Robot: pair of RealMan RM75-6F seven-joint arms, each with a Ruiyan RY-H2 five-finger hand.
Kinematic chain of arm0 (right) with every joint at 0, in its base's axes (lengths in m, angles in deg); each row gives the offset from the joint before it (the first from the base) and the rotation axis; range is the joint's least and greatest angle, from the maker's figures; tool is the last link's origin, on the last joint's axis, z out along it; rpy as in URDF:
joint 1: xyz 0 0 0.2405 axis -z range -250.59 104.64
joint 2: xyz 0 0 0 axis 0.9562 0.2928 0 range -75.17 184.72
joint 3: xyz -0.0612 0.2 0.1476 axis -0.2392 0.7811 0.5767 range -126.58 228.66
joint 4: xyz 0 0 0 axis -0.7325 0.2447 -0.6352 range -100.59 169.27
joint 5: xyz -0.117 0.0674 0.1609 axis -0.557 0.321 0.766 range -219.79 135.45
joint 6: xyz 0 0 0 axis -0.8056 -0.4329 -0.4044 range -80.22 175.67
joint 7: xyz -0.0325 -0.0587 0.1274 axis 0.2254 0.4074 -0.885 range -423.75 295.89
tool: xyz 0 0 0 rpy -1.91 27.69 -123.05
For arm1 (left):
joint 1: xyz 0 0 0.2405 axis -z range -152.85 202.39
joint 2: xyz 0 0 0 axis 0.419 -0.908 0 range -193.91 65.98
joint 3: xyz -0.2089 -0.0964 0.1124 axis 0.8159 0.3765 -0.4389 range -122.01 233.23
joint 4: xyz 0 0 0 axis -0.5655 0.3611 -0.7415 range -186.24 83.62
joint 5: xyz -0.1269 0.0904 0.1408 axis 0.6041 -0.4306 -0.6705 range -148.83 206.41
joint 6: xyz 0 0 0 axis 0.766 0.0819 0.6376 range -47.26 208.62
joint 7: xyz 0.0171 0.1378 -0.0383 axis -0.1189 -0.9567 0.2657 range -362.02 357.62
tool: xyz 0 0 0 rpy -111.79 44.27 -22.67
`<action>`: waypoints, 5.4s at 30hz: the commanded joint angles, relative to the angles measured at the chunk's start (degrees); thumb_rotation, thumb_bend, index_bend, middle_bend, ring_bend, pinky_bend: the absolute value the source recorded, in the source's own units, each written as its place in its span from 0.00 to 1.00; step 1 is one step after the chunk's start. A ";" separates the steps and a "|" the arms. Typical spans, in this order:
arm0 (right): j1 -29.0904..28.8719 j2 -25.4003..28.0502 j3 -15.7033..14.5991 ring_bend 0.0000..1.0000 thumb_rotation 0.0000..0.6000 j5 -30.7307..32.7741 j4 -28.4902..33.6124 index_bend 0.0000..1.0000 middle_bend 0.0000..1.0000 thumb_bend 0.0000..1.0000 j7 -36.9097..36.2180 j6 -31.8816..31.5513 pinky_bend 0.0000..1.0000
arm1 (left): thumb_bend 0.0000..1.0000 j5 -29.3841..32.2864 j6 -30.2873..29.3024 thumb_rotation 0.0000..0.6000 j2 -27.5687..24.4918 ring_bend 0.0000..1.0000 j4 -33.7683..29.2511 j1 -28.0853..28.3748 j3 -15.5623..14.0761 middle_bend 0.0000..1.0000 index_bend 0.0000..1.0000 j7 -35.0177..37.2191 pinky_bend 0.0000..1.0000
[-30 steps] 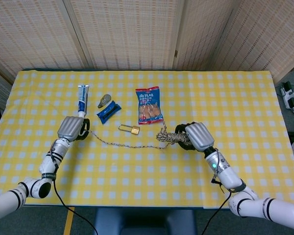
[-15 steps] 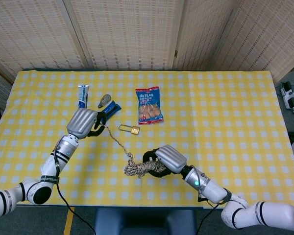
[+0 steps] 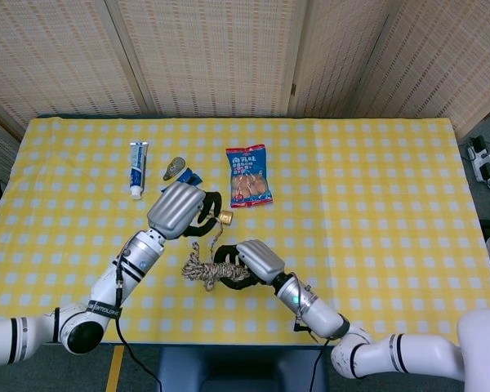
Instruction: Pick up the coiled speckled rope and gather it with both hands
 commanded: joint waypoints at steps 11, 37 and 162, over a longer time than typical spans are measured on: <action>0.73 -10.53 6.03 0.68 1.00 1.73 -11.69 0.75 0.66 0.61 -8.09 -7.12 0.58 | 0.70 -0.82 -2.77 1.00 -1.60 0.73 -3.89 -1.26 -1.71 0.79 0.70 4.52 0.68; 3.54 -13.36 14.25 0.71 1.00 -2.39 -16.69 0.80 0.68 0.62 -30.94 -15.18 0.62 | 0.72 -11.32 -0.12 1.00 -2.30 0.73 8.04 -11.52 -12.46 0.79 0.71 21.23 0.68; 4.83 -4.02 9.56 0.78 1.00 -11.06 -9.99 0.89 0.75 0.63 -36.19 -11.23 0.70 | 0.71 -15.28 -9.15 1.00 1.55 0.73 14.58 -13.29 -11.48 0.80 0.72 17.04 0.68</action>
